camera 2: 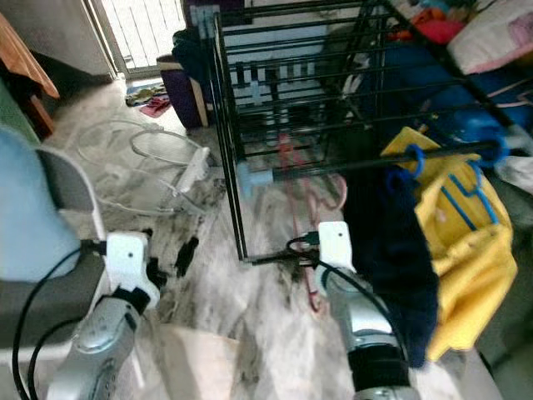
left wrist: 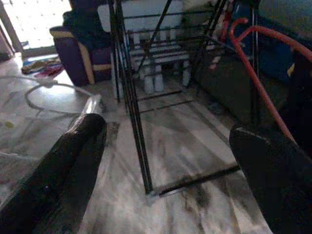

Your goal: Hang hanger

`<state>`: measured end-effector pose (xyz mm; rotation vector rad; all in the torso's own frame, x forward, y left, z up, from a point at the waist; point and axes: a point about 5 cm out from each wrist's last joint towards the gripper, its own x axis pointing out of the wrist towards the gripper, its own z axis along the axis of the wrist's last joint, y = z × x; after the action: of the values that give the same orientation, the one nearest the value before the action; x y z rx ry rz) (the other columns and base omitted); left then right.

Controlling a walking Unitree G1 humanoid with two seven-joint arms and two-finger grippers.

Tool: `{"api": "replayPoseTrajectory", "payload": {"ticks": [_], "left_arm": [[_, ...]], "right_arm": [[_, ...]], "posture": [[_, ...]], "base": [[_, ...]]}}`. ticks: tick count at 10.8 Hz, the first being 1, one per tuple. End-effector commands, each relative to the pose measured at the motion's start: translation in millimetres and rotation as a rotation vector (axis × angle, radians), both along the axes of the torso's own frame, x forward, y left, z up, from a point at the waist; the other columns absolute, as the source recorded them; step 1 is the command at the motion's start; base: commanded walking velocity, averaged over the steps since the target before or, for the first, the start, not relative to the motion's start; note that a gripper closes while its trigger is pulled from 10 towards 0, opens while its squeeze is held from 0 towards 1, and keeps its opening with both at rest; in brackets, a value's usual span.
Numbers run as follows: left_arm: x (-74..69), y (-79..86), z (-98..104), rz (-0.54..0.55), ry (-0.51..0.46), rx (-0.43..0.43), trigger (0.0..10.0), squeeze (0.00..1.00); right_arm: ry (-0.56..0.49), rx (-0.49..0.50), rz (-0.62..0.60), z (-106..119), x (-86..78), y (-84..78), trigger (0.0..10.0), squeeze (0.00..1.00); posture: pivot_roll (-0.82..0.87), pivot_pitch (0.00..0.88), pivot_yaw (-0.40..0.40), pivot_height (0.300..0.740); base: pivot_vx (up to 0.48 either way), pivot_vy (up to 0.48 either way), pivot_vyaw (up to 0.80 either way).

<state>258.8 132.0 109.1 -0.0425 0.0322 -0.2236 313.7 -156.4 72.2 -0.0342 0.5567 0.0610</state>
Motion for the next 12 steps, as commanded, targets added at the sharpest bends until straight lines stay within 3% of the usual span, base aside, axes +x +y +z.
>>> {"api": "replayPoseTrajectory", "payload": {"ticks": [1, 8, 12], "left_arm": [[-2.0, -1.2, -1, -0.006, 0.004, -0.002, 10.0, 0.0], [-8.7, 2.3, -3, -0.015, 0.017, -0.005, 10.0, 0.0], [-11.1, -2.9, -3, -0.06, 0.023, -0.01, 10.0, 0.0]], "right_arm": [[-0.007, -0.005, -0.005, 3, -0.6, -3.6, 10.0, 0.0], [-0.012, -0.078, 0.117, -9, -20.4, 7.1, 10.0, 0.0], [-0.073, -0.094, 0.183, 3, -4.9, 24.2, 10.0, 0.0]], "posture": [[-0.07, 0.093, 0.058, 0.74], [-0.07, 0.098, 0.063, 0.74], [-0.06, 0.098, 0.063, 0.74]], "base": [[0.0, 0.0, 0.0], [0.0, 0.0, 0.0], [0.0, 0.0, 0.0]]}}
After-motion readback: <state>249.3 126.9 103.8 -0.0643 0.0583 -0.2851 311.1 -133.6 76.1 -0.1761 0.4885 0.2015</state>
